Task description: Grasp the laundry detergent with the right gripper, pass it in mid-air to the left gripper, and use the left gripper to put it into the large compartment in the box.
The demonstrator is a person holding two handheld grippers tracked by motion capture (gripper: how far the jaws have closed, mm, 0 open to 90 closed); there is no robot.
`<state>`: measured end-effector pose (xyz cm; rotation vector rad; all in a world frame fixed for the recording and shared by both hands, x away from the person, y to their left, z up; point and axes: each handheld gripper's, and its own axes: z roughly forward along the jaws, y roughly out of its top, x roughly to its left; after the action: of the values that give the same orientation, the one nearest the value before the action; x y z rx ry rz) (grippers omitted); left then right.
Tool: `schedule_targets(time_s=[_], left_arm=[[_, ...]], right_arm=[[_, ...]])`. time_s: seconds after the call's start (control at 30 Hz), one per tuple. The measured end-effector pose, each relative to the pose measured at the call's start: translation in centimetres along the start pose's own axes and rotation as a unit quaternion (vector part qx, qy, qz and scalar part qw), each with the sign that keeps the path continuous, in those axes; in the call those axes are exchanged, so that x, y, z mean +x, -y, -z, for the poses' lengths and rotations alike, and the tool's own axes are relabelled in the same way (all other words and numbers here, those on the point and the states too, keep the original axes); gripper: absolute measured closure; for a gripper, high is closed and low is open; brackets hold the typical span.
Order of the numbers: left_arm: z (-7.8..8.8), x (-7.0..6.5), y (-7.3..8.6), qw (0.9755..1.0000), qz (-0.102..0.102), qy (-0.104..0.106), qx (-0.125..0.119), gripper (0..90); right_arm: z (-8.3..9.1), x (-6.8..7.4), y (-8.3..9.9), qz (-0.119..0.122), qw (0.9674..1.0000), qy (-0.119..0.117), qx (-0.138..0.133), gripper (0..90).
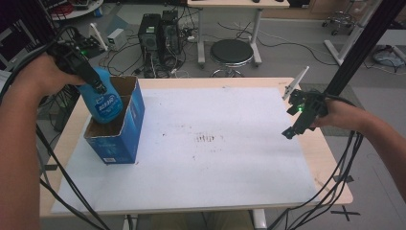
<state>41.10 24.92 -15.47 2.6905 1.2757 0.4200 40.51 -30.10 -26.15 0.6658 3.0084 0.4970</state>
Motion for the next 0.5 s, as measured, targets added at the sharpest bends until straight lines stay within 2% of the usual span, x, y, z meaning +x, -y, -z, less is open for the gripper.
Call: schedule_targets(time_s=[0.17,0.23,0.5], left_arm=[[-1.3,-0.1,0.0,0.9999,-0.007,0.008,0.001,37.9],[-2.6,-0.3,0.1,0.9997,-0.017,0.014,0.011,37.9],[-5.8,-0.4,0.7,0.9991,-0.028,0.025,0.022,37.9]], right_arm=[[0.0,0.1,0.0,-0.003,1.0000,0.000,0.002,0.9],[-0.2,0.2,0.2,-0.002,1.0000,-0.002,0.004,0.9],[-1.1,0.1,0.4,-0.004,0.9999,-0.008,0.006,0.9]])
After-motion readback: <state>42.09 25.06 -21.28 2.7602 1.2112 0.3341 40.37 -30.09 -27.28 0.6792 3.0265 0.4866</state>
